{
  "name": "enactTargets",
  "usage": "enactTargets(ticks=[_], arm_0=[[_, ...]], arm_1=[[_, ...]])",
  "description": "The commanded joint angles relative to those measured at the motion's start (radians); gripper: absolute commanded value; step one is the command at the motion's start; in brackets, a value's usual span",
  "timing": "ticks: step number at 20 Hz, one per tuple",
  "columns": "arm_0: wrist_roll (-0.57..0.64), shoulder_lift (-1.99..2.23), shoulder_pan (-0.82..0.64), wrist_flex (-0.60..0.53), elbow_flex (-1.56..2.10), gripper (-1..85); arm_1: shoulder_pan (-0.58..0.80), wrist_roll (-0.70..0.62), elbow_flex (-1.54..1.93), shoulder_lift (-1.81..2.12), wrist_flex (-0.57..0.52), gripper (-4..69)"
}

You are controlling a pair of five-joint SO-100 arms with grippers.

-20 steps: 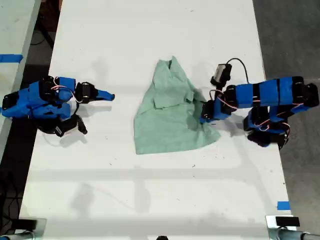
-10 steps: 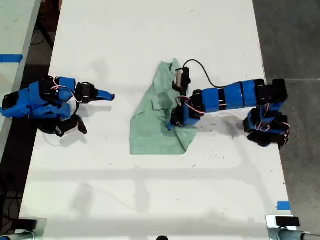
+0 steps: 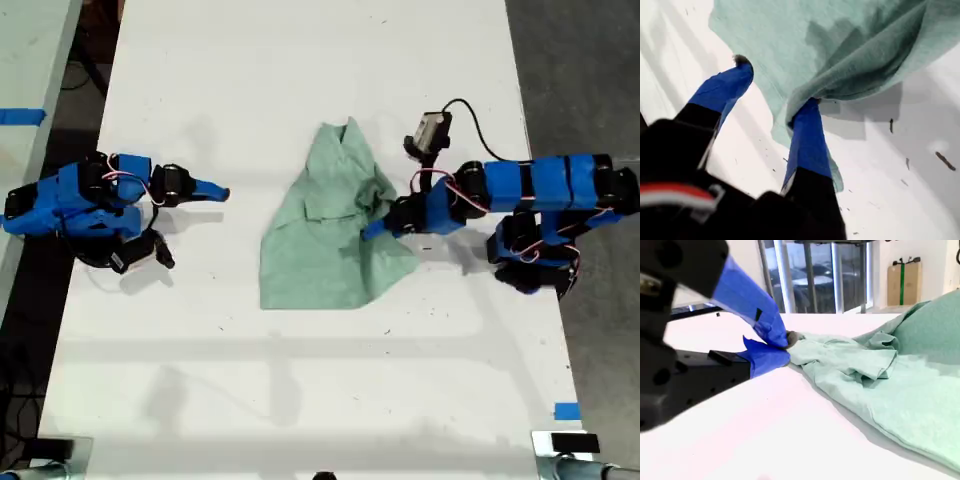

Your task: Fold t shirt

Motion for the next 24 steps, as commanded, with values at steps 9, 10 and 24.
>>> enactTargets(ticks=[9, 10, 24], arm_0=[[0.000, 0.009, -0.017, 0.006, -0.002, -0.2], [0.000, 0.009, -0.017, 0.005, -0.002, -0.2], [-0.005, 0.009, -0.015, 0.006, -0.002, -0.2]], arm_1=[[-0.095, -0.224, -1.124, -0.744, 0.399, 17.4], [-0.110, -0.268, -0.920, -0.584, 0.198, 18.8], [0.276, -0.089, 1.031, 1.238, 0.106, 2.6]])
